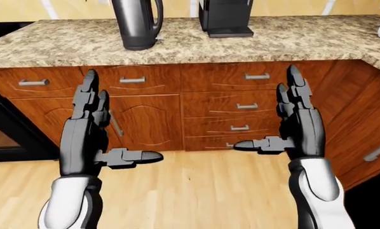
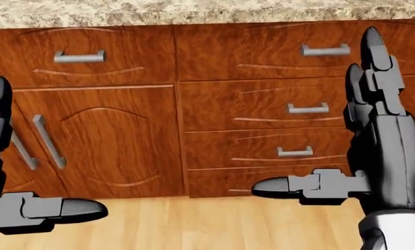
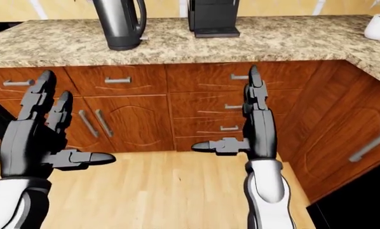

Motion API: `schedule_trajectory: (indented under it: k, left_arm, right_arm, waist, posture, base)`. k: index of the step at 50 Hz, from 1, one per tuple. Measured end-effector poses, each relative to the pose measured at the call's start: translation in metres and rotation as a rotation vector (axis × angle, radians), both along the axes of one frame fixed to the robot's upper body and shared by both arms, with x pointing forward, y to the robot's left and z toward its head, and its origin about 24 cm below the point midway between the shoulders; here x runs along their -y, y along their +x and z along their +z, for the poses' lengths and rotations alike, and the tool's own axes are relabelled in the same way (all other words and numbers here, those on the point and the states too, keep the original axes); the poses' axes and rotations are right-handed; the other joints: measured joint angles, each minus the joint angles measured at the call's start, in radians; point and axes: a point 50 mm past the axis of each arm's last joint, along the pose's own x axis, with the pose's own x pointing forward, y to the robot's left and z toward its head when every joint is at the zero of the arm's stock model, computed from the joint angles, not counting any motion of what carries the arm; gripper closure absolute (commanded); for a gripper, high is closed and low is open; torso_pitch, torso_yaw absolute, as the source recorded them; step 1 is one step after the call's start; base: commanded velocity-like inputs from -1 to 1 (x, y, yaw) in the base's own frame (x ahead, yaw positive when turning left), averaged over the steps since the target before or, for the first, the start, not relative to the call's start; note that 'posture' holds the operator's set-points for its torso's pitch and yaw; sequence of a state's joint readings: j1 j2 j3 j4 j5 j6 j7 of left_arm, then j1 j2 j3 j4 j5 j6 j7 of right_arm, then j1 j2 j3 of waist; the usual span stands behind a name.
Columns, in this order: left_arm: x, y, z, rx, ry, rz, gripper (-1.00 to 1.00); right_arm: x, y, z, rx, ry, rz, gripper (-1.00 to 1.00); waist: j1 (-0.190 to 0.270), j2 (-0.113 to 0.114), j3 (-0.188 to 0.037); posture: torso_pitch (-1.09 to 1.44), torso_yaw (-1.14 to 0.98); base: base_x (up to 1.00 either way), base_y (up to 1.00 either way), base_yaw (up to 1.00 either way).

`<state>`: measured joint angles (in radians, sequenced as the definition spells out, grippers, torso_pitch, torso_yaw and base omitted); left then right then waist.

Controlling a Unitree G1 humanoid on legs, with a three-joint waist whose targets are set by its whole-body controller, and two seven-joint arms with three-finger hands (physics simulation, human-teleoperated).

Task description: Press down the lever to turn on the electric kettle.

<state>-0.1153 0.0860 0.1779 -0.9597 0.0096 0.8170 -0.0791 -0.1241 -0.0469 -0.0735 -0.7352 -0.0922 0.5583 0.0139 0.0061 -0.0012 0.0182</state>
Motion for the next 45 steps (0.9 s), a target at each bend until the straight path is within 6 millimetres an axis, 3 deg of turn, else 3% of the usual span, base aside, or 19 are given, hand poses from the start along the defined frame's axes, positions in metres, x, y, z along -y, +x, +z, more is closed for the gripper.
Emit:
schedule_trajectory:
  k: [14, 21, 23, 25, 30, 37, 39, 41, 45]
  left_arm:
    - [-0.004, -0.003, 0.010, 0.013, 0.000, 0.007, -1.00]
    - [-0.001, -0.003, 0.010, 0.007, -0.004, -0.016, -1.00]
    - [-0.002, -0.004, 0.011, 0.018, -0.001, -0.012, -1.00]
    - [-0.003, -0.004, 0.012, 0.026, 0.001, -0.003, -1.00]
    - [-0.008, -0.003, 0.006, -0.009, 0.000, 0.031, -1.00]
    - [-0.005, -0.005, 0.009, 0.012, 0.005, 0.019, -1.00]
    - [-0.006, -0.005, 0.009, 0.013, 0.007, 0.022, -1.00]
    - [-0.004, -0.005, 0.007, 0.006, -0.001, 0.009, -1.00]
    - [-0.003, -0.004, 0.004, -0.014, -0.003, -0.005, -1.00]
  right_arm:
    - [-0.006, 0.003, -0.004, -0.035, -0.023, 0.013, -1.00]
    - [-0.003, 0.003, -0.005, -0.061, -0.034, -0.014, -1.00]
    - [-0.004, 0.002, -0.002, -0.046, -0.036, -0.011, -1.00]
    - [-0.006, 0.001, 0.002, -0.025, -0.038, -0.001, -1.00]
    - [-0.012, 0.003, -0.005, -0.066, -0.031, 0.032, -1.00]
    - [-0.011, 0.002, 0.000, -0.038, -0.034, 0.020, -1.00]
    - [-0.012, 0.002, 0.001, -0.034, -0.035, 0.024, -1.00]
    - [-0.009, 0.002, 0.000, -0.041, -0.040, 0.013, -1.00]
    - [-0.006, 0.004, -0.006, -0.082, -0.038, -0.012, -1.00]
  waist:
    - [-0.001, 0.001, 0.003]
    - [-0.013, 0.014, -0.004]
    - [-0.014, 0.033, -0.001]
    - [-0.016, 0.070, 0.002]
    - [-0.006, 0.053, 0.011]
    - [-0.013, -0.014, 0.016]
    - [-0.013, -0.042, 0.014]
    - [-0.027, -0.028, 0.018]
    - [-0.020, -0.035, 0.006]
  posture:
    - [0.00, 0.00]
    - [0.00, 0.00]
    - [0.00, 0.00]
    - [0.00, 0.00]
    - [0.00, 0.00]
    - [0.00, 0.00]
    - [0.00, 0.00]
    - [0.00, 0.00]
    - [0.00, 0.00]
  base:
    - [0.00, 0.01, 0.00]
    - [0.00, 0.26, 0.00]
    - [0.00, 0.27, 0.00]
    - [0.00, 0.27, 0.00]
    - [0.00, 0.26, 0.00]
    - [0.00, 0.26, 0.00]
    - [0.00, 0.27, 0.00]
    - [0.00, 0.27, 0.00]
    - [0.00, 0.26, 0.00]
